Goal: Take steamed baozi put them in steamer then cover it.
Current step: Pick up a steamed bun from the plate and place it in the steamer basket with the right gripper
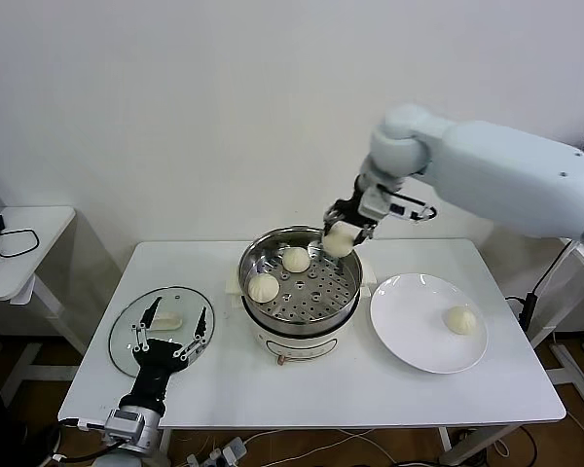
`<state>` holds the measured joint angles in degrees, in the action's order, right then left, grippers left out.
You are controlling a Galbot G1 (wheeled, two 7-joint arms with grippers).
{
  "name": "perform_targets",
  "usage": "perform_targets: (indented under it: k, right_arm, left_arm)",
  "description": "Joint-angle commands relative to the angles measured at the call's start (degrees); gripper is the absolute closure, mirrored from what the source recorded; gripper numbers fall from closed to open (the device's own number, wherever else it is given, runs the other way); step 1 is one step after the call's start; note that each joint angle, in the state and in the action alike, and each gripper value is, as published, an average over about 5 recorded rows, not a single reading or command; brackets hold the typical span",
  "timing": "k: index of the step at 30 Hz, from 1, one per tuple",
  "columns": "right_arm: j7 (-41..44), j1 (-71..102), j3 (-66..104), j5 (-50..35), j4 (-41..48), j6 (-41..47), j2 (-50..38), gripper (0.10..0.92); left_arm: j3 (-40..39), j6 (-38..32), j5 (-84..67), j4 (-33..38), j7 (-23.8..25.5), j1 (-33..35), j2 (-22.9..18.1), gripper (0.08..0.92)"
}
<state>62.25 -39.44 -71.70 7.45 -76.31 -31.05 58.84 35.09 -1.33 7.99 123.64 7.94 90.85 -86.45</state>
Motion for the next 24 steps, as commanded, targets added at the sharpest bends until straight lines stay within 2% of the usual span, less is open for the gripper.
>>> perform_targets:
  k: [1, 12, 24]
  right_arm:
    - [-3.11, 0.05, -3.73, 3.99, -2.38, -6.33, 6.91, 0.364]
    - [-2.49, 2.13, -4.95, 3.00, -4.78, -4.70, 9.08, 0.364]
    - [-1.32, 8.02, -4.88, 4.62, -1.59, -1.85, 11.02, 0.364]
  left_arm:
    - [0.85, -0.05, -0.22, -0.70, 0.16, -0.15, 0.06, 0.177]
    - [1.78, -0.18, -0.43, -1.82, 0.42, -0.55, 0.08, 0.177]
    - [1.89, -0.23, -0.40, -2.09, 0.64, -0.60, 0.15, 0.177]
